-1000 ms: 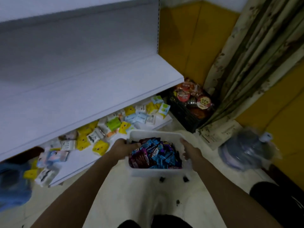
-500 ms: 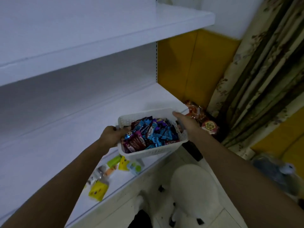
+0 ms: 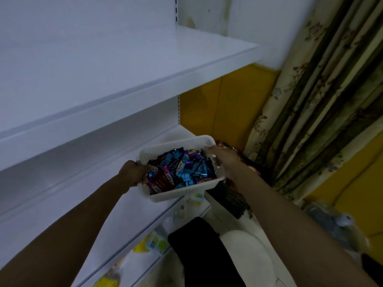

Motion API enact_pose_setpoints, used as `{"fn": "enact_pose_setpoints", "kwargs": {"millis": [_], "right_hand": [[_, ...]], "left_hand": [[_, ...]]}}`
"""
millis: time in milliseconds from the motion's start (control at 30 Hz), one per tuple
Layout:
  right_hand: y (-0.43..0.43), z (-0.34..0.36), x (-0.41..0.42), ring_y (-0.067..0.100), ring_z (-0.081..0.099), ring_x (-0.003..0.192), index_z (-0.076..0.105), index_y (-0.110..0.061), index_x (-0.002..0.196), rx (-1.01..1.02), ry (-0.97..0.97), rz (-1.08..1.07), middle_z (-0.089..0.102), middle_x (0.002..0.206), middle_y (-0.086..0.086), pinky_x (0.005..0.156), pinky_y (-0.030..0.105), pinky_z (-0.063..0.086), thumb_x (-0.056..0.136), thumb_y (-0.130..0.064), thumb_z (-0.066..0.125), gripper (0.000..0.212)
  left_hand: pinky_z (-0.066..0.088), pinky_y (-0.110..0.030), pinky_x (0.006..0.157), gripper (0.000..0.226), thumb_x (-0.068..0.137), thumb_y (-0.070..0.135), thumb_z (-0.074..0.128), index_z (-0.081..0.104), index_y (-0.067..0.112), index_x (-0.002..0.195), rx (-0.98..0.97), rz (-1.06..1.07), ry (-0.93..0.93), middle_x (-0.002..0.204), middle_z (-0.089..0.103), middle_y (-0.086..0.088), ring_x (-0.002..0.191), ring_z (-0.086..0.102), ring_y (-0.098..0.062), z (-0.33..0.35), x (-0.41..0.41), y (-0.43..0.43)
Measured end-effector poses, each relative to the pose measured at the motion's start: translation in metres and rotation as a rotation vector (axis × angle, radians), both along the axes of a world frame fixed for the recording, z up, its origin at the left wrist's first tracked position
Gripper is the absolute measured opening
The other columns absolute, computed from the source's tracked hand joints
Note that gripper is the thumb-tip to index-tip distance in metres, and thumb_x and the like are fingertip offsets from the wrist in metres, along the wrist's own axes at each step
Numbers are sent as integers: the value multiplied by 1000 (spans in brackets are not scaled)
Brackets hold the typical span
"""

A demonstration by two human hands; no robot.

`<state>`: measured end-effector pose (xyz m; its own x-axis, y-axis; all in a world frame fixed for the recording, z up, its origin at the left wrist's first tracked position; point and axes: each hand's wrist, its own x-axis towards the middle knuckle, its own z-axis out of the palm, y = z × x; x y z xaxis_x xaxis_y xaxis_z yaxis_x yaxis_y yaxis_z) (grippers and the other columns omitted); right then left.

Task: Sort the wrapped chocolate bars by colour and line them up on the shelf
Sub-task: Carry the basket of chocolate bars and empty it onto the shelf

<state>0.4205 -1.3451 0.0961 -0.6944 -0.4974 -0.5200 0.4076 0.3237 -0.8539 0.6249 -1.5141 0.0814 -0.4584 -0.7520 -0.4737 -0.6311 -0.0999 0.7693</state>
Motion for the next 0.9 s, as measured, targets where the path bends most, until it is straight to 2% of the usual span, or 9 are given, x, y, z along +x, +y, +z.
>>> {"fn": "enact_pose_setpoints", "kwargs": {"millis": [133,300,433,500,567,600,667,767,900], "right_hand": [[-13,2,-19,32,49,124,45,1,134,-25,19,24,44,143,13,95,40,47,78,-19,77,67],[-44,-15,-46,32,40,132,36,2,140,38,126,186,35,150,13,107,41,36,81,-20,75,75],[-74,-41,-79,18,53,80,36,1,142,123,198,368,46,139,15,67,31,43,89,-19,67,65],[-92,-59,-104,15,50,68,38,2,140,168,245,456,58,105,10,53,24,40,88,-18,67,62],[-117,-80,-131,14,47,58,54,-1,122,227,355,591,52,77,7,52,24,41,89,-20,66,40],[-133,-91,-144,14,46,54,61,-6,98,241,442,642,51,69,7,54,26,41,88,-20,67,19],[-168,-111,-168,15,48,49,57,-8,64,224,581,667,52,57,7,52,26,42,84,-22,71,28],[-202,-140,-187,15,45,46,51,-9,59,184,597,718,51,50,5,39,19,36,82,-18,72,32],[-226,-165,-199,14,40,48,49,-11,67,28,529,716,45,54,4,45,23,32,84,-22,68,28]], "left_hand": [[39,-26,51,27,88,23,67,60,2,72,-8,-15,-11,64,57,-12,56,50,-21,-2,-19,-12],[47,-26,46,25,93,7,52,57,2,69,-42,8,-61,70,59,-13,60,55,-22,-15,-38,-23],[45,-23,44,28,94,8,51,56,1,68,-58,56,-69,69,59,-13,58,54,-20,-38,-59,-40],[43,-24,49,31,95,8,48,55,-2,67,-56,137,-34,73,60,-18,59,54,-24,-57,-72,-53],[45,-33,59,28,95,5,46,58,-8,73,-83,249,-29,81,63,-25,68,57,-31,-83,-90,-63],[47,-39,66,27,95,5,45,60,-13,83,-116,302,-42,88,64,-29,75,60,-35,-97,-100,-70],[50,-44,79,32,97,8,42,58,-17,108,-194,398,-30,103,63,-30,87,60,-36,-119,-121,-83],[46,-34,87,34,100,11,36,52,-7,123,-419,461,-134,122,58,-22,109,59,-32,-132,-136,-86],[47,-39,80,36,101,17,39,60,-12,103,-494,638,0,104,64,-28,98,62,-40,-152,-140,-92]]}}
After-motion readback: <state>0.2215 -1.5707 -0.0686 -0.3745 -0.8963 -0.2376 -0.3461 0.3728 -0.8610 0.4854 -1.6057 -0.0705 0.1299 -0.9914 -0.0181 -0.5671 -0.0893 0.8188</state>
